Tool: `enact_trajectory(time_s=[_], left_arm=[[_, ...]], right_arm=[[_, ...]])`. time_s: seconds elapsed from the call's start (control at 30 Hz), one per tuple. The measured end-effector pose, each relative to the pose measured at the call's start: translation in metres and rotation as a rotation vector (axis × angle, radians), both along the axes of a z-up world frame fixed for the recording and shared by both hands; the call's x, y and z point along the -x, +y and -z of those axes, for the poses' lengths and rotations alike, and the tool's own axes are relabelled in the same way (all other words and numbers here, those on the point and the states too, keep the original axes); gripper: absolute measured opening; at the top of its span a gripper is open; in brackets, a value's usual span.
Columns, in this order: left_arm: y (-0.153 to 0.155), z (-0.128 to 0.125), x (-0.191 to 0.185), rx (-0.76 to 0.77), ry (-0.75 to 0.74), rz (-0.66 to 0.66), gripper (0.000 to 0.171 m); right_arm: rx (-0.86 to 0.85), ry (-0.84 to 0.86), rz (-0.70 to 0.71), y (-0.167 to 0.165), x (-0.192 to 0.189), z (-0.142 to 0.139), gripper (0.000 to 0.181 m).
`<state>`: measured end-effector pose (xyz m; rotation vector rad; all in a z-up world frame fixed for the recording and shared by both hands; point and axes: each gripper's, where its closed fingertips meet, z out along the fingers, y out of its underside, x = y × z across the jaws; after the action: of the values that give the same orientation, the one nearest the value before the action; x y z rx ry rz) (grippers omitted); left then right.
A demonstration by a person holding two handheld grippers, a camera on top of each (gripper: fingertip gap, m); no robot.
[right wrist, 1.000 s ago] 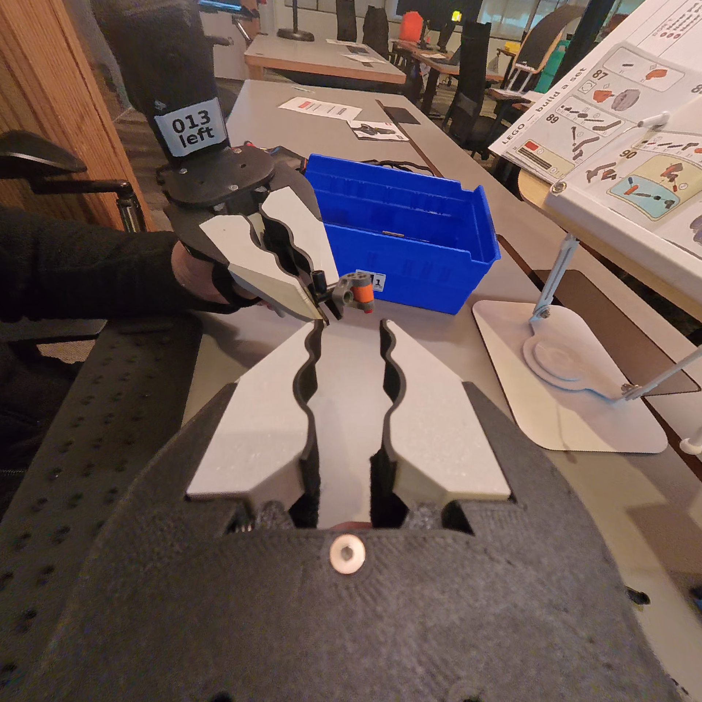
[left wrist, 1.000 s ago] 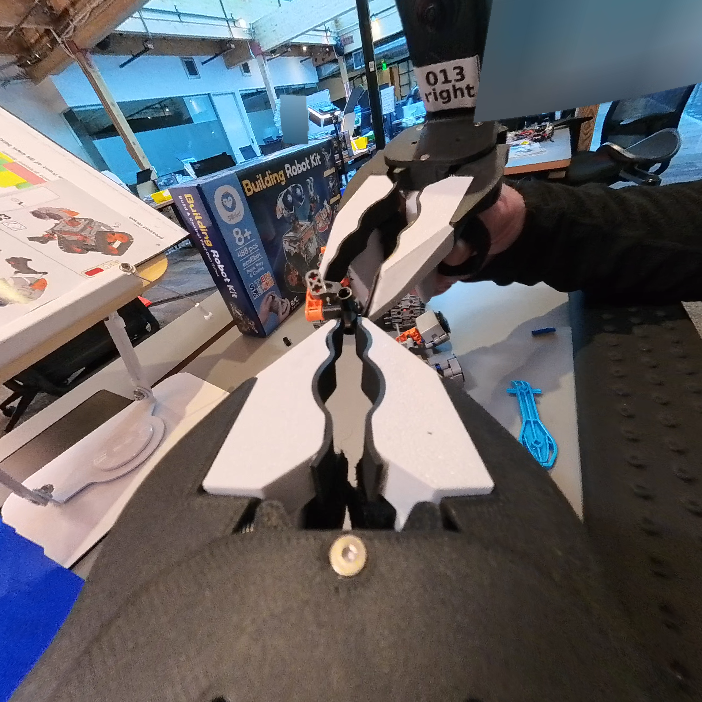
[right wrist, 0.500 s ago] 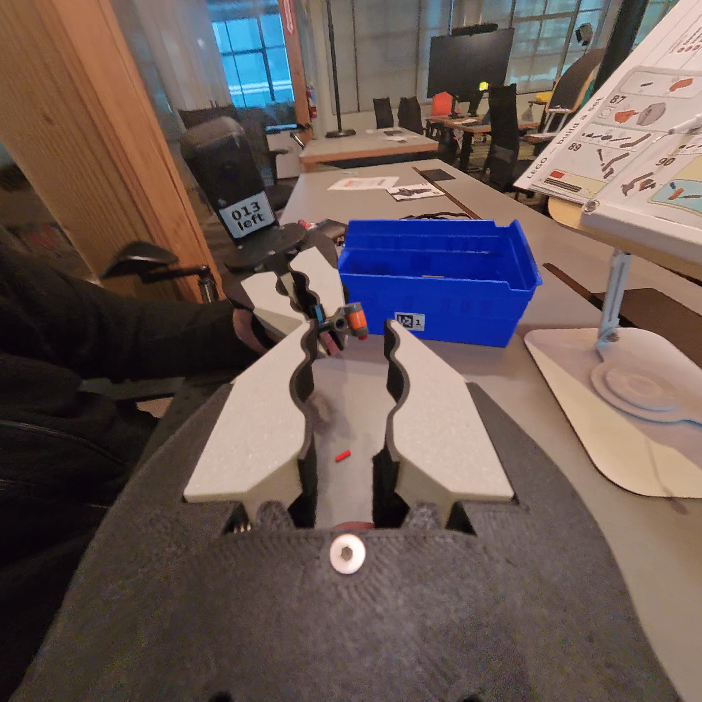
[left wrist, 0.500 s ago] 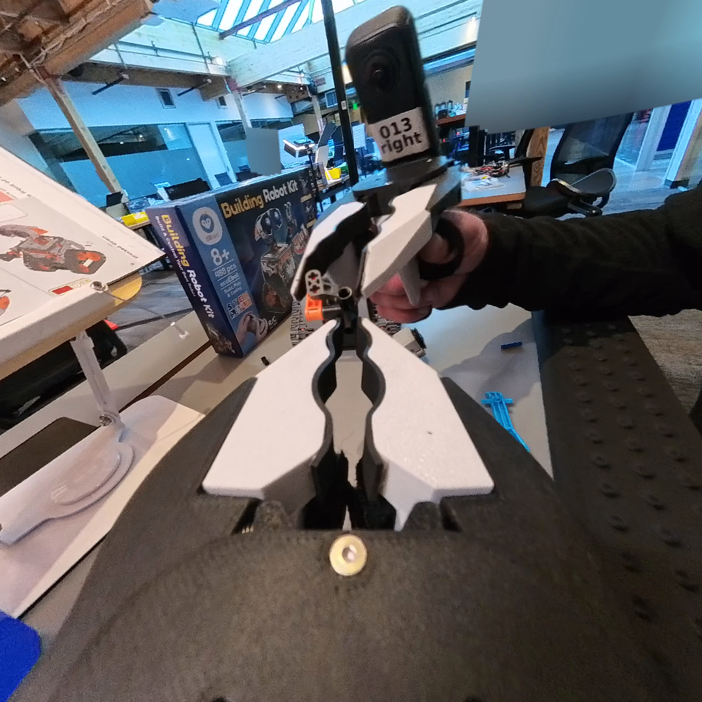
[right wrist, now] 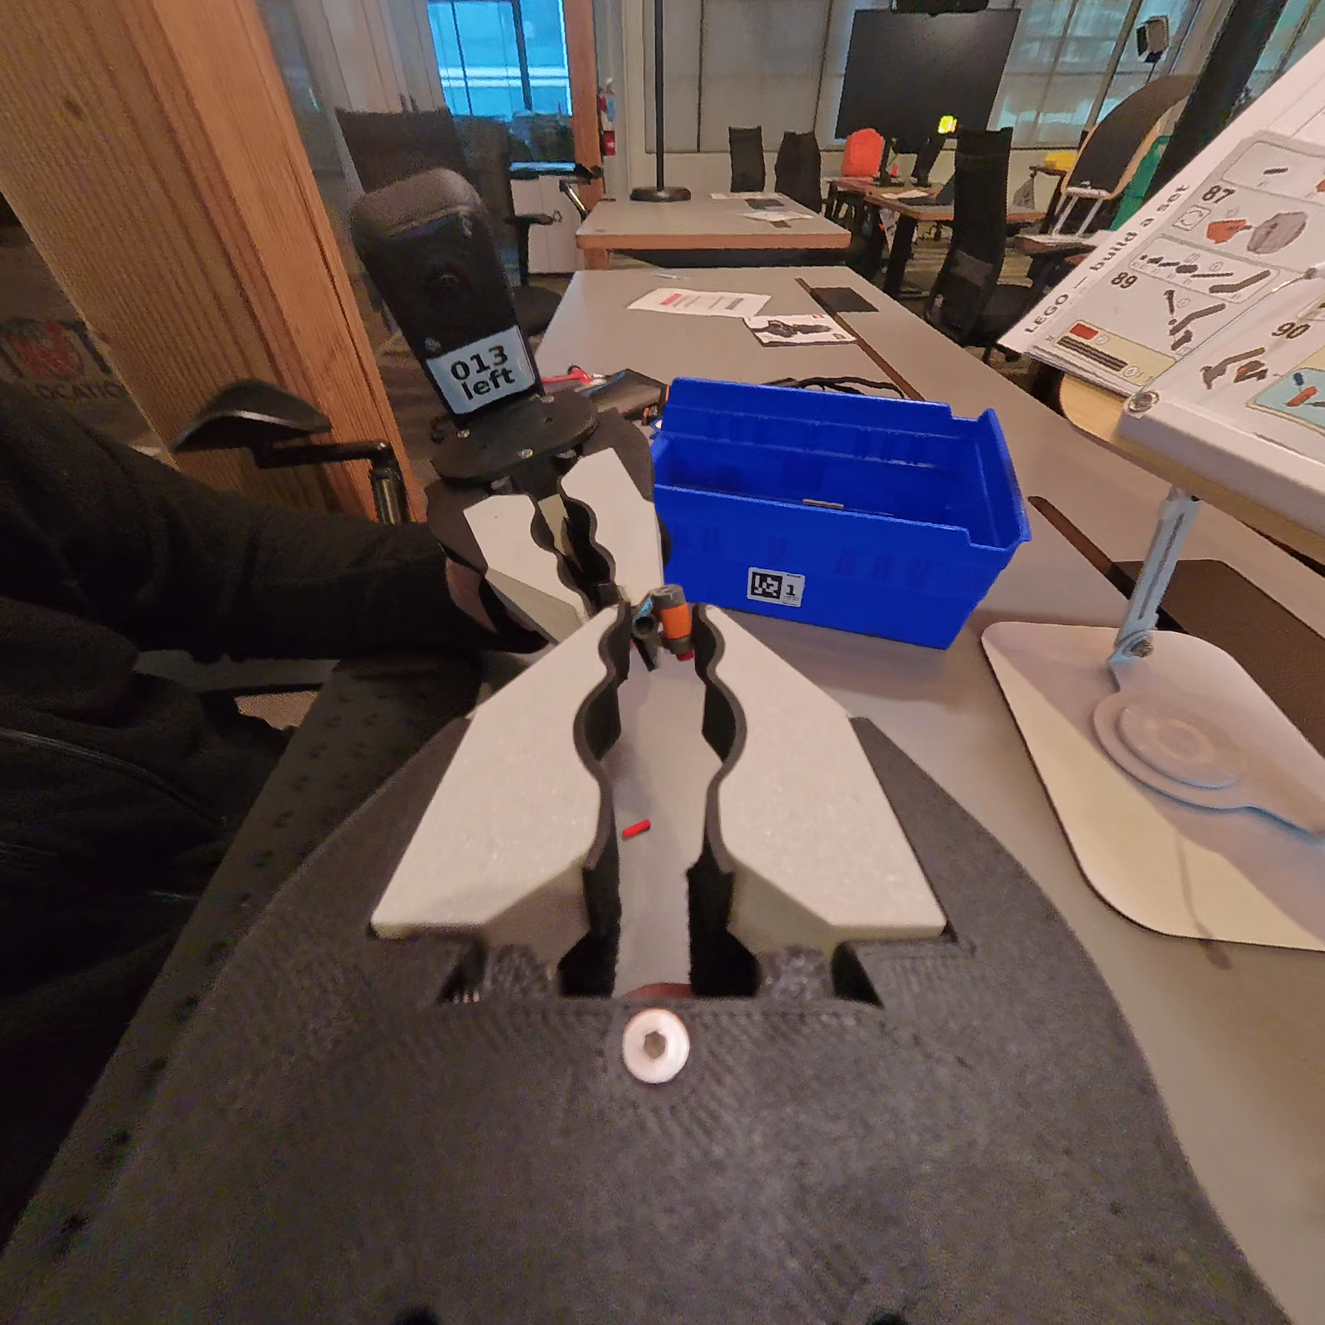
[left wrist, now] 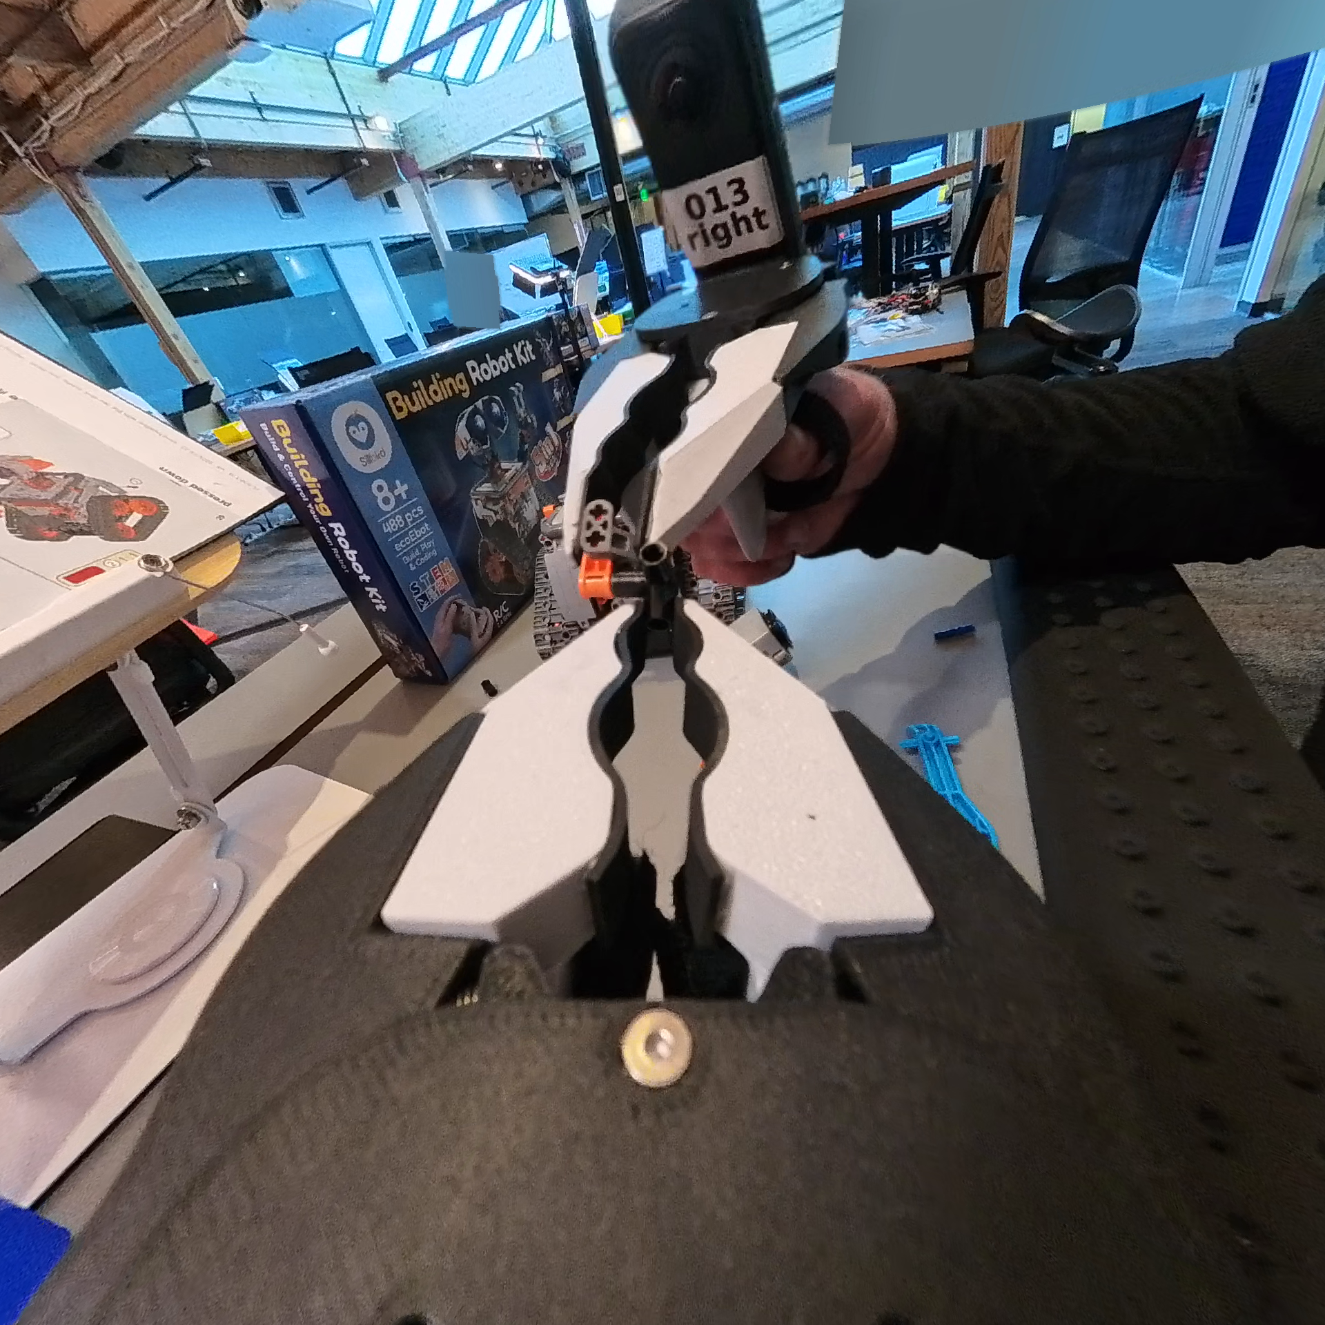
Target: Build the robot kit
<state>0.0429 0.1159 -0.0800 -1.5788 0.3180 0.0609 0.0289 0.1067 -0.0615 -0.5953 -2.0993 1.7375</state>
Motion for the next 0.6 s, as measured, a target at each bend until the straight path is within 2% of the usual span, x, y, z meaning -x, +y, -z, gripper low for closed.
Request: enact_trajectory(time_s=[0.13, 0.23, 0.5, 0.6], left_arm=[[0.000, 0.004, 0.004, 0.013, 0.003, -0.014, 0.007], [-0.001, 0.004, 0.008, 0.015, 0.001, -0.032, 0.015], [0.004, 0.011, 0.010, 0.059, 0.043, -0.076, 0.027], [0.007, 0.017, 0.011, 0.088, 0.069, -0.102, 0.024]], right_arm=[[-0.112, 0.048, 0.054, 0.006, 0.004, 0.006, 0.016], [-0.188, 0.074, 0.091, 0.012, 0.007, 0.011, 0.016], [-0.285, 0.106, 0.099, 0.008, 0.006, 0.019, 0.016], [-0.313, 0.115, 0.097, 0.006, 0.006, 0.021, 0.016]])
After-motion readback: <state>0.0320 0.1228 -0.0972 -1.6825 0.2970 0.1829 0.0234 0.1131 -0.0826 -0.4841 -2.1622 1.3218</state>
